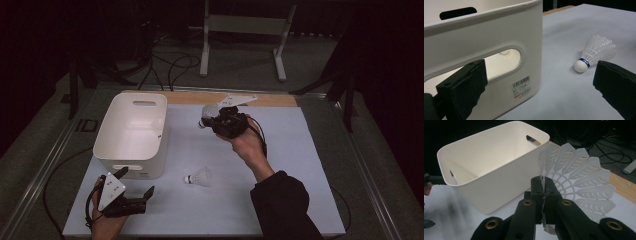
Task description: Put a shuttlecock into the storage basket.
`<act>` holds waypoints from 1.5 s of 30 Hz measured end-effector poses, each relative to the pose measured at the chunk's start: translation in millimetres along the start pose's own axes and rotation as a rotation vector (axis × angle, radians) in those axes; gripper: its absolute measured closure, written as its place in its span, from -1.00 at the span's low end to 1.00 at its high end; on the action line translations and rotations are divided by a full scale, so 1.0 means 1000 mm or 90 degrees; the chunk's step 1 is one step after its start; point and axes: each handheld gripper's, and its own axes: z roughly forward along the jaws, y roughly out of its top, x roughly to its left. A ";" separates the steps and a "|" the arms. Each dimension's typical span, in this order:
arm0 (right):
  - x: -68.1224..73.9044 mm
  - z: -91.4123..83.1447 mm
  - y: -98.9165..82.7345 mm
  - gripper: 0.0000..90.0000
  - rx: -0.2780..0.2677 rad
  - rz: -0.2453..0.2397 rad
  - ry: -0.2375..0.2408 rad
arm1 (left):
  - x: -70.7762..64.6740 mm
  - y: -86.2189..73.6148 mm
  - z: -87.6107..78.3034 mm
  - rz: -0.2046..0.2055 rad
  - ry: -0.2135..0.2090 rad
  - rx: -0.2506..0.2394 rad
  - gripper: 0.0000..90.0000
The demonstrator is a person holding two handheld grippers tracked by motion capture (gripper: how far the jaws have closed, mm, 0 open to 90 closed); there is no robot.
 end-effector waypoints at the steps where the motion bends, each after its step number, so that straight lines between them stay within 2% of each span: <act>1: 0.000 0.001 0.001 0.97 -0.003 -0.003 0.001 | 0.000 0.000 0.000 0.000 0.000 0.000 -1.00; 28: 0.000 0.014 0.017 0.97 -0.019 0.003 0.007 | 0.000 0.000 0.001 0.001 -0.002 -0.002 -1.00; 45: 0.008 0.029 0.028 0.97 -0.027 -0.003 0.013 | 0.000 0.000 0.001 0.002 -0.002 -0.001 -1.00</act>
